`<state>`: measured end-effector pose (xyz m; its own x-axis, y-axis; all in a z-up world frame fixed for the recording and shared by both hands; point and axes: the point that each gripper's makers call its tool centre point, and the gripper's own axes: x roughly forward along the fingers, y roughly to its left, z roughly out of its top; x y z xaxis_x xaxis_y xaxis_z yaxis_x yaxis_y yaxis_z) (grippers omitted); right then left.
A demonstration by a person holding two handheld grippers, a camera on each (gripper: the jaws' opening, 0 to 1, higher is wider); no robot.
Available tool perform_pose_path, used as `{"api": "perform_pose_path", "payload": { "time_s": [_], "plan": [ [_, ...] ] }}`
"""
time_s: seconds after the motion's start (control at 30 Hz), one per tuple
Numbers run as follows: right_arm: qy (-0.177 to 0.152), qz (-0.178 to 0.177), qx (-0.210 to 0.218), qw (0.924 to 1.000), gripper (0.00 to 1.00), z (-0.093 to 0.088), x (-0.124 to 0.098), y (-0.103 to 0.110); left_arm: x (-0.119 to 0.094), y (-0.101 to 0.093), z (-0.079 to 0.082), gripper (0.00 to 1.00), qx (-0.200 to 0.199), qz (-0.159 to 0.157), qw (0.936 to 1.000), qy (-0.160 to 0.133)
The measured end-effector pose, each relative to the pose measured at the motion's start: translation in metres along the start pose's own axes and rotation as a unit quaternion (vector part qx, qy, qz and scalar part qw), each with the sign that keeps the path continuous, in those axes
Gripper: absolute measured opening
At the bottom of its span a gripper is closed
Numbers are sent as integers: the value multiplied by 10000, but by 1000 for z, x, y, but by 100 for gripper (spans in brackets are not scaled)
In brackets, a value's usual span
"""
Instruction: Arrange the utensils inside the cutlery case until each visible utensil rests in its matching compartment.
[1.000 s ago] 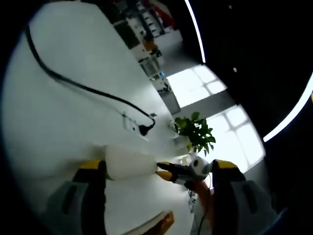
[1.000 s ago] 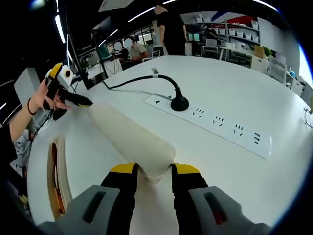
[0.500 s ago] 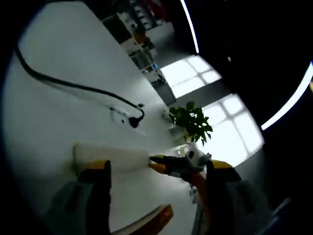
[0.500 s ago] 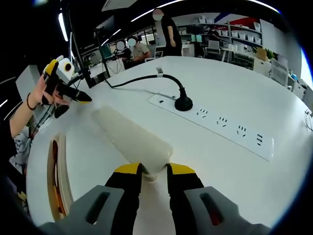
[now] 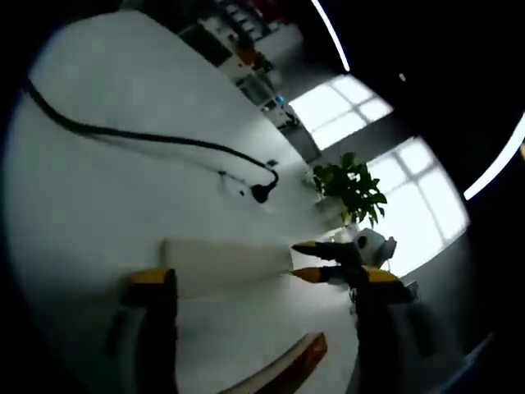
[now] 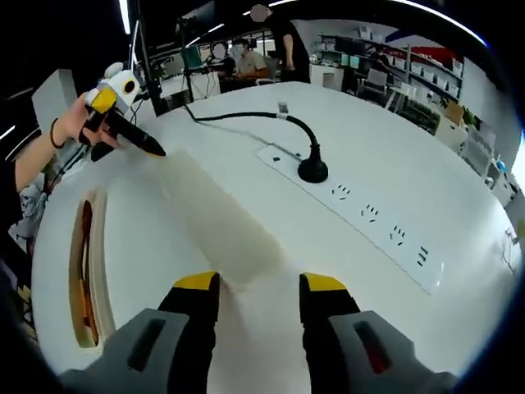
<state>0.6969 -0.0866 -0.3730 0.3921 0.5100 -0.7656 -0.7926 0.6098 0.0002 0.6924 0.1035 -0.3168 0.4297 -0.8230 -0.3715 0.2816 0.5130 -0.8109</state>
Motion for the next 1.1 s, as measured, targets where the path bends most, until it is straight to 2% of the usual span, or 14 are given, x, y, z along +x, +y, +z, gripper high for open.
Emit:
{"api": "perform_pose_path", "payload": {
  "time_s": [0.13,0.23,0.33,0.43,0.57,0.67,0.8,0.97,1.1],
  "plan": [
    [442,234,-654,9966,48,-4,-2,5,-3,3,-5,100,111,127,9997,150],
    [697,300,-990,9922,43,-2,-5,5,-3,7,-9,100,150,185,9994,246],
    [917,345,-1467,9843,34,2,-9,6,-3,7,-8,100,126,162,9995,223],
    [1178,334,-1950,9731,30,5,-10,6,-2,6,-7,100,128,163,9995,230],
    [1302,353,-1996,9706,28,6,-6,8,0,4,-9,100,149,165,9994,251],
    [1554,413,-2047,9655,28,-2,-1,7,1,3,-10,100,124,159,9995,234],
    [1564,387,-2139,9635,27,-3,-1,3,0,3,-12,99,140,139,9995,242],
    [1744,440,-2429,9532,28,-6,1,1,0,2,-14,98,131,143,9995,248],
    [1644,554,-2828,9434,30,0,5,2,1,5,-11,96,170,142,9994,261]
  ]
}}
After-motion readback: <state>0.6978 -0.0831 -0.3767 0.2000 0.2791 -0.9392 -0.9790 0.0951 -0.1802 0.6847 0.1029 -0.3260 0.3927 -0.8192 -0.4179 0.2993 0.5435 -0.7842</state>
